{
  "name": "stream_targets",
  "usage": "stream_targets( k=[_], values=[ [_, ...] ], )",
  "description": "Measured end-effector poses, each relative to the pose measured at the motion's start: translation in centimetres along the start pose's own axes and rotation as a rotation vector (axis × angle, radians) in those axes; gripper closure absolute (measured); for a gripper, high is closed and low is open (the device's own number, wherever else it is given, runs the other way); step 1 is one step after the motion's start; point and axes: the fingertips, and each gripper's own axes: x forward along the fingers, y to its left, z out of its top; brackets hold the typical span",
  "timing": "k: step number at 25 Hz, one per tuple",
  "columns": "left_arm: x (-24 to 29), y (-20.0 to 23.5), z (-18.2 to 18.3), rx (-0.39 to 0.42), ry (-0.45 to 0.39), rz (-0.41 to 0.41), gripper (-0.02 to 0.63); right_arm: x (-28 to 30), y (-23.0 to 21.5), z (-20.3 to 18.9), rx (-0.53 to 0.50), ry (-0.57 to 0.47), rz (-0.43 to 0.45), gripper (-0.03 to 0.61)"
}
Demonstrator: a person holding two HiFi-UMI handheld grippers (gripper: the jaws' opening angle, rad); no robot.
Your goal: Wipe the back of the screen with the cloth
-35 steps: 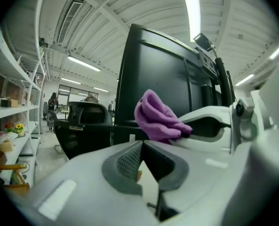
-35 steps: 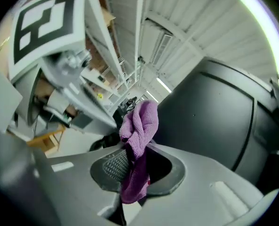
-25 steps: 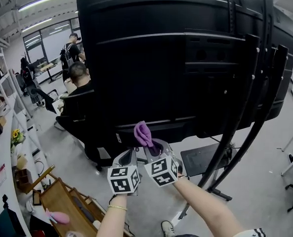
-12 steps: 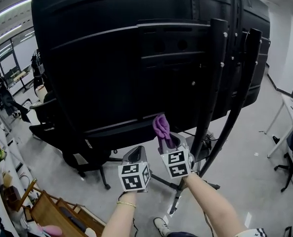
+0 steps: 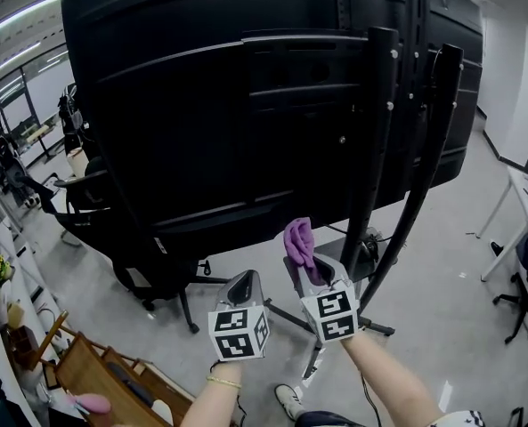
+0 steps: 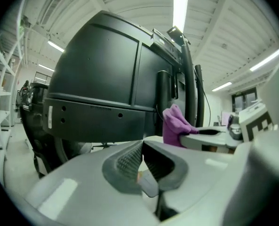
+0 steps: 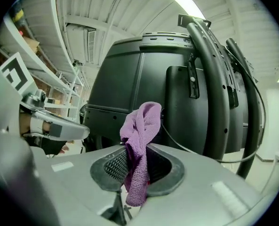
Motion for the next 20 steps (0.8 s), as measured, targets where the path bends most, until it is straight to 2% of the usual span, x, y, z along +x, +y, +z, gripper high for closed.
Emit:
stream_targets(
  k=[2, 6, 10, 14, 20],
  values=[
    [-3.0, -0.5, -0.7, -0.012, -0.014, 0.013, 0.606, -3.1, 1.7, -1.0, 0.015, 0.011, 0.027, 0.509],
    [-9.6, -2.1, -2.6, 0.031, -0.071, 0.061, 0.606, -9.5, 4.5, -3.4, 0.061, 0.023, 0.055, 0.509],
    [-14.3, -4.0, -5.3, 0.018, -0.069, 0.071, 0.606, -14.6, 6.6, -5.2, 0.07, 0.038, 0.081, 0.509],
    [-16.8, -5.8, -7.1, -0.02, -0.044, 0.059, 0.606, -17.9, 7.9, -5.8, 0.1, 0.048, 0.093, 0.511],
    [-18.4, -7.0, -7.8, -0.028, -0.022, 0.054, 0.606, -20.2, 8.7, -5.5, 0.112, 0.038, 0.107, 0.513]
  ],
)
